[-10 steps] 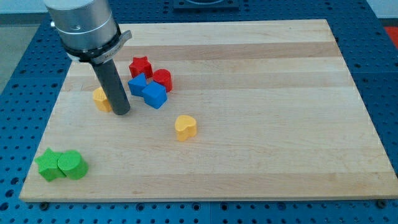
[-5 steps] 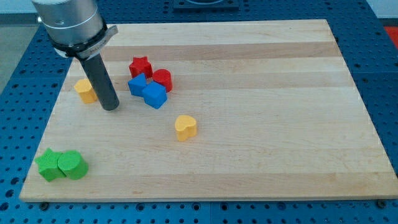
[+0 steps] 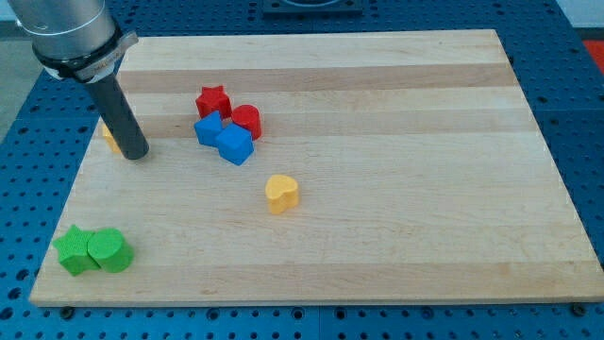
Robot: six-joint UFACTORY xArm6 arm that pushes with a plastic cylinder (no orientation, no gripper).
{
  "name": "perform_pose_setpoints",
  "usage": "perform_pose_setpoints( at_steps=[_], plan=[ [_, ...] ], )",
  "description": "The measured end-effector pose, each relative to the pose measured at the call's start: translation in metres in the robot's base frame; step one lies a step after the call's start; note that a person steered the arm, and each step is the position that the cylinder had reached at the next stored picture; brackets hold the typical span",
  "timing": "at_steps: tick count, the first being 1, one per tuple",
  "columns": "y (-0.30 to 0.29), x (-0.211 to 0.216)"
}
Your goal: Place the yellow hexagon at the center left corner
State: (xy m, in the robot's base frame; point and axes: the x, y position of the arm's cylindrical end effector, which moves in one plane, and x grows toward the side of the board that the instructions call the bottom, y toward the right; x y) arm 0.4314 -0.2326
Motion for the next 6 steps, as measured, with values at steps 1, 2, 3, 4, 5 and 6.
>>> perform_pose_setpoints(
  at_steps=[1, 2, 3, 4, 5, 6],
  plan=[
    [-0.001, 0.000],
    [-0.001, 0.000],
    [-0.001, 0.003],
    [0.011, 0.017],
    [0.033, 0.037],
    [0.050, 0.064]
  ],
)
